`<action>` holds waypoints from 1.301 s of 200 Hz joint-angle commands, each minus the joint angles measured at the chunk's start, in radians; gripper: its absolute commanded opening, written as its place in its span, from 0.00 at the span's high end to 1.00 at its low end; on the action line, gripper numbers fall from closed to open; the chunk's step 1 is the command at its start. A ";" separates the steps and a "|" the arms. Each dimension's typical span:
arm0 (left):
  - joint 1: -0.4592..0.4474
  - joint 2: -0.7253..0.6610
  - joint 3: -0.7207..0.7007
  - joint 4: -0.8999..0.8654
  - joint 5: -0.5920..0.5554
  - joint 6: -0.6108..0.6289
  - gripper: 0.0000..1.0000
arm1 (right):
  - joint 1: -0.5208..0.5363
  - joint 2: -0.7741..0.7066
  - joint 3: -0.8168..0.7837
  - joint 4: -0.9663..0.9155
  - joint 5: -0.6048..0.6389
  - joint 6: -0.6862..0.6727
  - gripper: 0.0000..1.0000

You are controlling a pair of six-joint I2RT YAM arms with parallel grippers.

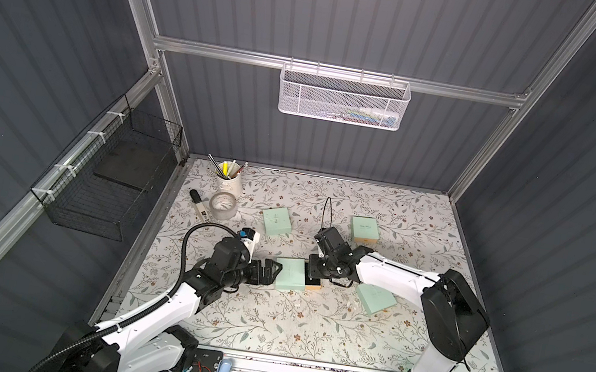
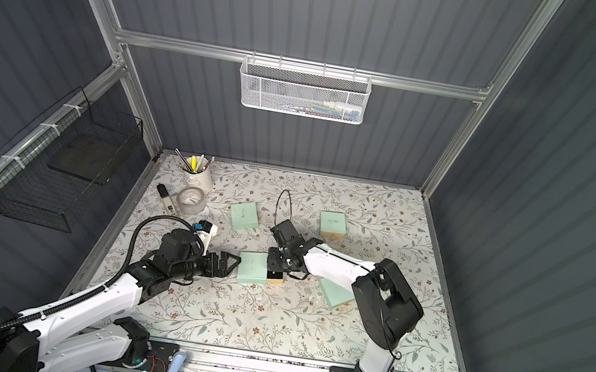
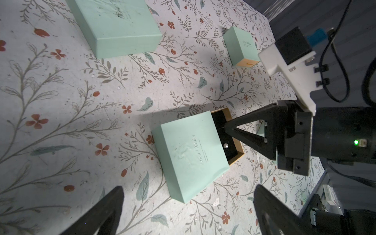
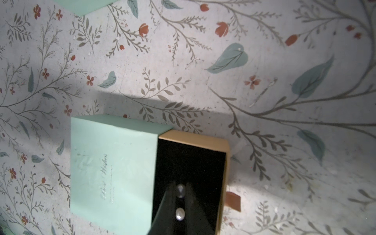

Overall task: Take out the earrings from the drawer-style jewelry box
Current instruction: Pick up the earring from the drawer, then place the earring at the center of the board.

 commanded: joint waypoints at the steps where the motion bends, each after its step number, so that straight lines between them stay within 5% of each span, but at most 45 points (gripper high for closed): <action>1: 0.005 0.008 0.022 0.022 0.022 -0.008 0.00 | 0.003 -0.047 -0.016 0.010 -0.006 0.007 0.88; 70: 0.004 0.016 0.029 0.044 0.036 -0.014 0.00 | -0.062 -0.087 -0.008 0.039 -0.069 0.000 0.88; 128: 0.004 0.041 0.029 0.074 0.049 -0.024 0.00 | -0.217 -0.048 0.030 0.087 -0.116 -0.004 0.87; 260: 0.004 0.090 0.019 0.144 0.078 -0.060 0.00 | -0.359 0.273 0.334 0.058 -0.138 -0.033 0.87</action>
